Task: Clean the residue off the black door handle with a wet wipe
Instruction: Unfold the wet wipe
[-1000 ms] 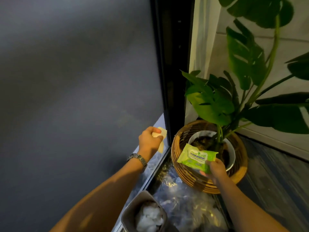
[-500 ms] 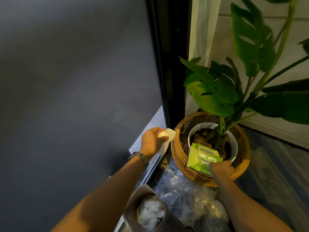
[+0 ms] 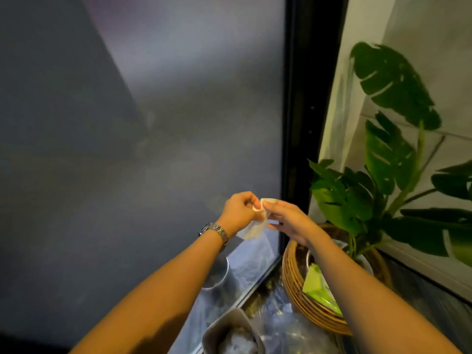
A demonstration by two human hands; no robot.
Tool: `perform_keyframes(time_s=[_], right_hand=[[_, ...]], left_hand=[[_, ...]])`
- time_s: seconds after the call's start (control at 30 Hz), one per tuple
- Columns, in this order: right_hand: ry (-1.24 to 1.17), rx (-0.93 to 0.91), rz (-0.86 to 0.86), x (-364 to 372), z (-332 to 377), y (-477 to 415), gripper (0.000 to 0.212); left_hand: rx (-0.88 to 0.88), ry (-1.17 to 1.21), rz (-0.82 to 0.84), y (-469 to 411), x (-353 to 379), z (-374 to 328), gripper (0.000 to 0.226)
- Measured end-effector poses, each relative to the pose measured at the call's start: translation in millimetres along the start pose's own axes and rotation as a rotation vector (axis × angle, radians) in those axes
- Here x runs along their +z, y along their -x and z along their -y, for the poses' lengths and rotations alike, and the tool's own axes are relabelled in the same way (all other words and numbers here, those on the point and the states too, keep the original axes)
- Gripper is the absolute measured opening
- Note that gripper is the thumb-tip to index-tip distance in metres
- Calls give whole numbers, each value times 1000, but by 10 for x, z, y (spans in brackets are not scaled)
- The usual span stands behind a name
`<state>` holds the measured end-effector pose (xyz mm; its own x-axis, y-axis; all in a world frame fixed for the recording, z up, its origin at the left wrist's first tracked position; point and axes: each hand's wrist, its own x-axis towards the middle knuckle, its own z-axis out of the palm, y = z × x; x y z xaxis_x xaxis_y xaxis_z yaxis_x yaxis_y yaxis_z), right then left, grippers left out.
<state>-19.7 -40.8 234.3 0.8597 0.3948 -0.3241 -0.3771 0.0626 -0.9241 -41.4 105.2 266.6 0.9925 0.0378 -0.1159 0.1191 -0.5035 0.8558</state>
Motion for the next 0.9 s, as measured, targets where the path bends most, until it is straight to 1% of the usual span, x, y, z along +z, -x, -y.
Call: perform_keyframes(time_s=[0.03, 0.1, 0.2, 0.27, 0.33, 0.47, 0.57, 0.67, 0.73, 0.77, 0.83, 0.9], right_hand=[[-3, -43, 37, 95, 138, 38, 12], [-16, -91, 97, 272, 351, 101, 17], [-23, -149, 181, 551, 591, 228, 27], [-33, -172, 267, 780, 719, 315, 27], [-78, -163, 355, 974, 815, 385, 26], [-147, -129, 511, 1409, 966, 538, 35], [-181, -126, 580, 1640, 1054, 613, 33], [-221, -93, 646, 1807, 1148, 631, 47], [-172, -60, 679, 1914, 1224, 621, 56], [-131, -60, 692, 1958, 1252, 618, 57], [-17, -70, 731, 2070, 1326, 597, 53], [103, -87, 761, 2153, 1390, 591, 48]], left_hand=[[22, -2, -38, 77, -136, -93, 28], [64, 25, -95, 252, -407, -260, 23], [80, 129, -163, 536, -780, -465, 21], [72, 225, -226, 731, -1015, -578, 28], [45, 250, -253, 883, -1195, -671, 35], [45, 176, -299, 1266, -1513, -736, 26], [51, 151, -438, 1464, -1703, -720, 25], [59, 83, -573, 1606, -1882, -732, 16], [83, 61, -604, 1701, -1992, -768, 17], [97, 50, -610, 1735, -2032, -781, 20], [110, -8, -647, 1817, -2111, -805, 26], [112, -98, -678, 1890, -2164, -806, 25]])
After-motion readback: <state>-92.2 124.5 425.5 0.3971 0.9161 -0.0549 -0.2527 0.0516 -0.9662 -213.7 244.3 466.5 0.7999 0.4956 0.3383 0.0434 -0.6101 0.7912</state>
